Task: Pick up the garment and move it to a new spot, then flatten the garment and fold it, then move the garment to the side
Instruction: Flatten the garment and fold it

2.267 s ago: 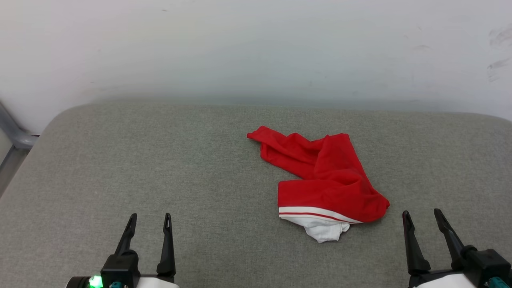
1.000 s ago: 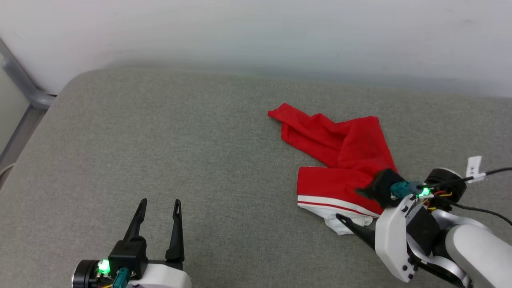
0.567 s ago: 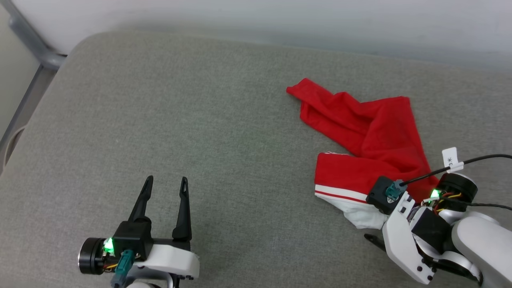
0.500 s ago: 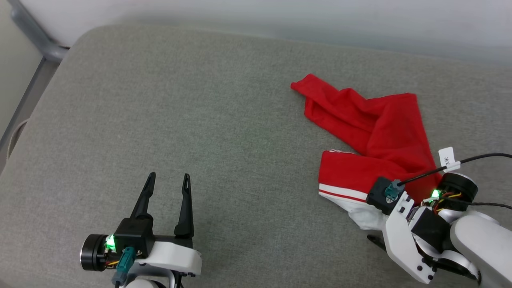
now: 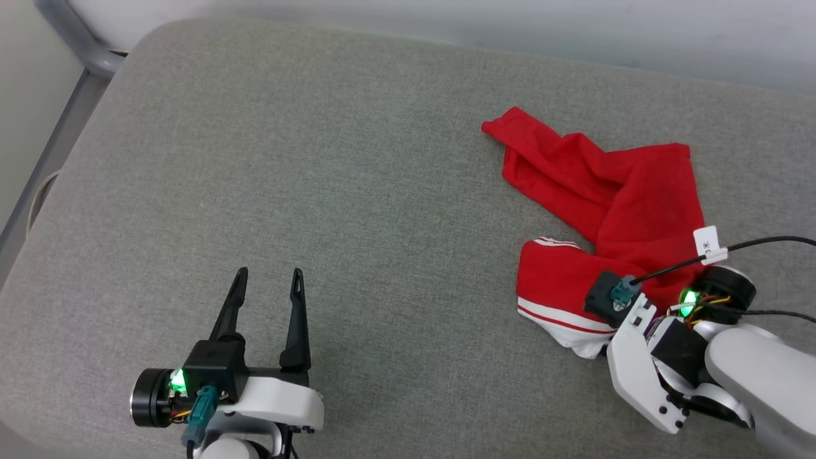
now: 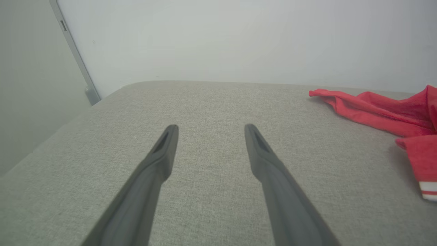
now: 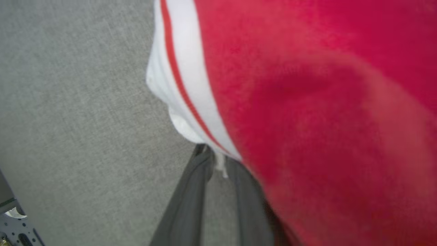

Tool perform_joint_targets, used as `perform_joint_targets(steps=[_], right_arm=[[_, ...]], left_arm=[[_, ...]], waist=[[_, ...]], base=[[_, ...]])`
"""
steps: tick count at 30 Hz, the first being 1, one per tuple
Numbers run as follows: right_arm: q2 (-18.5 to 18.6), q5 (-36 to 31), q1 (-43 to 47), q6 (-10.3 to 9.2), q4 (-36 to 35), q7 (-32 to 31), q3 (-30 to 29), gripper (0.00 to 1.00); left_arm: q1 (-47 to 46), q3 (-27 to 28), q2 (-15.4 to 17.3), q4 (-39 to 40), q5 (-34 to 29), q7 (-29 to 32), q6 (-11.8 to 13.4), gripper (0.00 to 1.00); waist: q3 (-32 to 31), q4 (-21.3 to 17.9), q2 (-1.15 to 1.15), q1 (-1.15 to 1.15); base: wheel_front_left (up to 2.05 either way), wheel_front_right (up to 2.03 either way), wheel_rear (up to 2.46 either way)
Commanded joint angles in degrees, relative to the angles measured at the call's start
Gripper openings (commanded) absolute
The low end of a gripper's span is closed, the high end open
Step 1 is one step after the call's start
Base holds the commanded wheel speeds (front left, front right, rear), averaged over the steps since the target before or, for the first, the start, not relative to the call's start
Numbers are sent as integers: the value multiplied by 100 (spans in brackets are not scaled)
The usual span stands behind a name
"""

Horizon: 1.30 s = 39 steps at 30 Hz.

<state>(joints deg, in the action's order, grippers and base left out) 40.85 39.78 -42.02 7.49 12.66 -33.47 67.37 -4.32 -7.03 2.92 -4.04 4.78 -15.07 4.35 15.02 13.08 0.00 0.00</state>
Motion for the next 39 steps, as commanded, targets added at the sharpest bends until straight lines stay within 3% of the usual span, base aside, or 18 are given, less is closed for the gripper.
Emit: perform_joint_targets(steps=[1,7,13,19,25,31,37,38,39], right_arm=[[-135,14,195,3,168,34,248,0],[-115,130,62,7,11,690,199,0],[243,142,338,-2,-466,1100,-173,0],[755,174,1161,-2,-745,1157,-944,0],[1056,123,2202,-2,-278,1257,-1890,0],[772,203,2997,-4,691,1447,-2631,0],[368,164,3354,-4,1428,1788,-2924,0],[270,213,3352,-4,1474,1913,-3020,2],[199,226,3320,-4,1512,2061,-3146,45]], left_arm=[[52,18,-5,-21,-24,-15,16,100],[232,146,-6,-58,-113,-15,-55,100],[451,262,-6,-44,-188,-15,-107,100],[653,343,-5,-32,-238,-15,-134,100],[750,378,-5,-32,-265,-15,-175,100],[711,345,-5,-64,-289,-15,-224,100],[737,338,-6,-84,-322,-15,-244,100],[758,353,-5,-88,-329,-15,-236,100],[780,367,-5,-87,-336,-15,-234,100]], waist=[[-83,-59,0,0],[-472,-315,0,0],[-843,-630,0,0],[-1087,-941,0,0],[-1178,-1127,0,0],[-1171,-1166,0,0],[-1187,-1092,0,0],[-1203,-1088,0,0],[-1221,-1086,0,0]], base=[[0,0,0],[0,0,0],[0,0,0],[0,0,0],[0,0,0],[0,0,0],[0,0,0],[0,0,0],[0,0,0]])
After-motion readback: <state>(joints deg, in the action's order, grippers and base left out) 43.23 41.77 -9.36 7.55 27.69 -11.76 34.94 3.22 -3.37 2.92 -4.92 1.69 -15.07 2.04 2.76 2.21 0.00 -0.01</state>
